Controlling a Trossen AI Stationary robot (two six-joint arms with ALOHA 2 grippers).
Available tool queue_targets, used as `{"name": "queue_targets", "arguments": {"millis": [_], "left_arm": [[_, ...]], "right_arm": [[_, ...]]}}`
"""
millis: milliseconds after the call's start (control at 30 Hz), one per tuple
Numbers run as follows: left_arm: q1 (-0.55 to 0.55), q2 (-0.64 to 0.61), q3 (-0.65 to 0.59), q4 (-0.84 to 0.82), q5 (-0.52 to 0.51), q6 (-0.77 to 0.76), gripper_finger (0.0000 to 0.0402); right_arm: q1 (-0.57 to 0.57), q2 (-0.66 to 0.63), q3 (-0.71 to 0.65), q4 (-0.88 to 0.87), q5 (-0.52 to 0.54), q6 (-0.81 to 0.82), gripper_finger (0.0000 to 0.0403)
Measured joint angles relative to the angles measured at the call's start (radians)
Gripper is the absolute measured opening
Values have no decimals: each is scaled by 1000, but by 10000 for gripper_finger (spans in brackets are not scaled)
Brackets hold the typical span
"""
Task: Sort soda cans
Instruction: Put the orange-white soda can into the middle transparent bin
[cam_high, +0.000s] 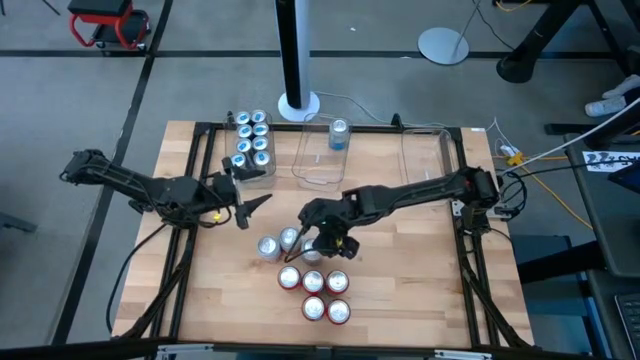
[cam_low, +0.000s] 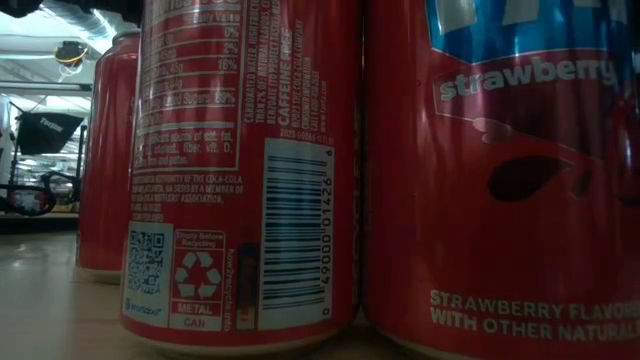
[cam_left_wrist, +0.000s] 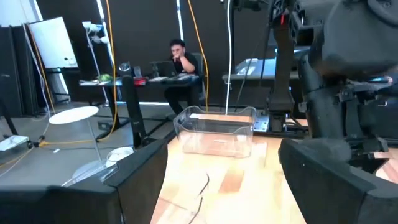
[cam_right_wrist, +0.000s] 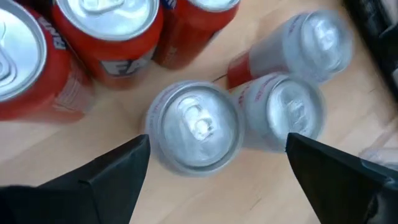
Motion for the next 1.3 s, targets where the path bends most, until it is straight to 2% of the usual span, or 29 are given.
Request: {"name": "queue_targets", "arguments": {"millis": [267, 767, 867, 1067, 1300], "left_arm": [[0, 1, 0, 6, 0, 2, 301], [0, 3, 0, -2, 0, -6, 301], [0, 3, 0, -1, 0, -6, 301], [0, 3, 0, -1, 0, -6, 301], [0, 3, 0, -1, 0, -6, 301]], "right_arm": [[15, 4, -2, 8, 9, 39, 376], [31, 123, -1, 55, -20, 48, 375], [32, 124, -2, 50, -27, 40, 359], [32, 121, -2, 52, -35, 33, 298], [33, 80, -5, 18, 12, 12, 298]]}}
